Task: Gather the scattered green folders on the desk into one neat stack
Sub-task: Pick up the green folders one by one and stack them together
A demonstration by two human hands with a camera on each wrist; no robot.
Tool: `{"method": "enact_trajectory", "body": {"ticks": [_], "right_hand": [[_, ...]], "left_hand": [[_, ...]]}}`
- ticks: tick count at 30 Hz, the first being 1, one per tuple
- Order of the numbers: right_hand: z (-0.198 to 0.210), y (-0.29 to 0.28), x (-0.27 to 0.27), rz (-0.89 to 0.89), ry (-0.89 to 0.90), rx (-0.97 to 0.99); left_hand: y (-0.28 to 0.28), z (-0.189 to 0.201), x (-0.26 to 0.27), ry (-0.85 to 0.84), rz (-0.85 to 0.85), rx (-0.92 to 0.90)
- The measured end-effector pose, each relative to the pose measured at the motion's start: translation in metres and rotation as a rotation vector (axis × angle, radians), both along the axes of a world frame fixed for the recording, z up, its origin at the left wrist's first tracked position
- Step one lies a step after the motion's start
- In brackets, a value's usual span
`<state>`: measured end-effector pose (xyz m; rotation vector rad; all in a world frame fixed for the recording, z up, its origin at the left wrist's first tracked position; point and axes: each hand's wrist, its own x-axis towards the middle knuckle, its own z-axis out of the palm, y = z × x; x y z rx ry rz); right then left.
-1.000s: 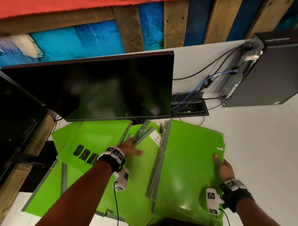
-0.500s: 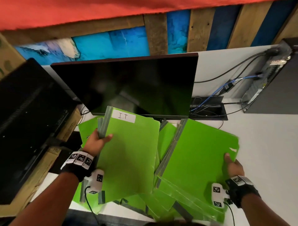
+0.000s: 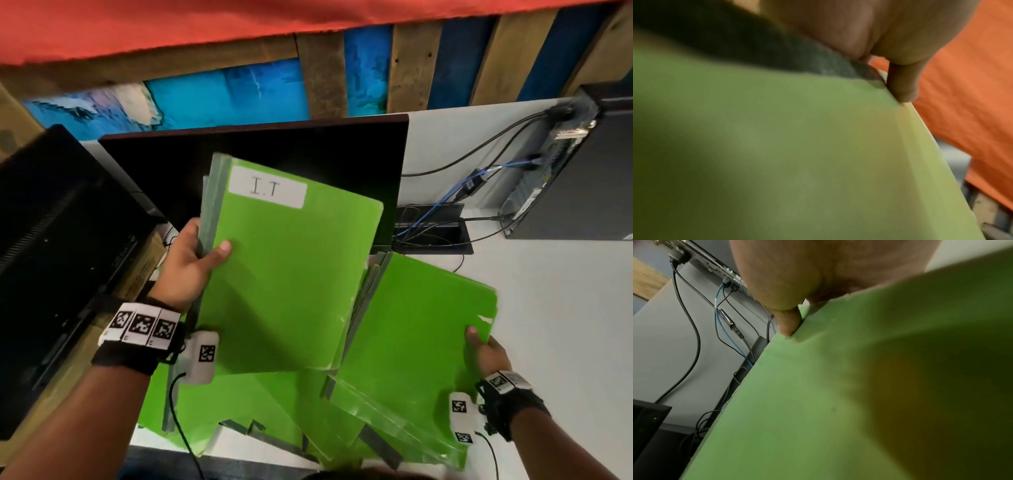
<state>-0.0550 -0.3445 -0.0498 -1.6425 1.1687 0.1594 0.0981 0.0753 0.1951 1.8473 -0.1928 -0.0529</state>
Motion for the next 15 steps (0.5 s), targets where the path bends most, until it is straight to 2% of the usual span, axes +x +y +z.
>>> {"method": "enact_trajectory", "body": {"ticks": [3, 6, 9, 13, 15], "right_hand": [[0.001, -0.001, 0.0, 0.006, 0.004, 0.009], [-0.001, -0.001, -0.001, -0.014, -0.014, 0.031], [0.003, 0.001, -0.002, -0.032, -0.021, 0.053], [0.007, -0.001, -0.004, -0.025, -0.038, 0.075], [0.008, -0.003, -0.006, -0.012, -0.049, 0.086]], "left_hand": [[-0.033, 0.017, 0.007, -0.044, -0.076, -0.06], [-0.069, 0.009, 0.013, -0.033, -0.151, -0.094], [-0.107, -0.034, 0.018, 0.041, -0.269, -0.035], [-0.154, -0.108, 0.014, 0.179, -0.375, 0.161], [-0.171, -0.133, 0.009, 0.222, -0.383, 0.278]]}}
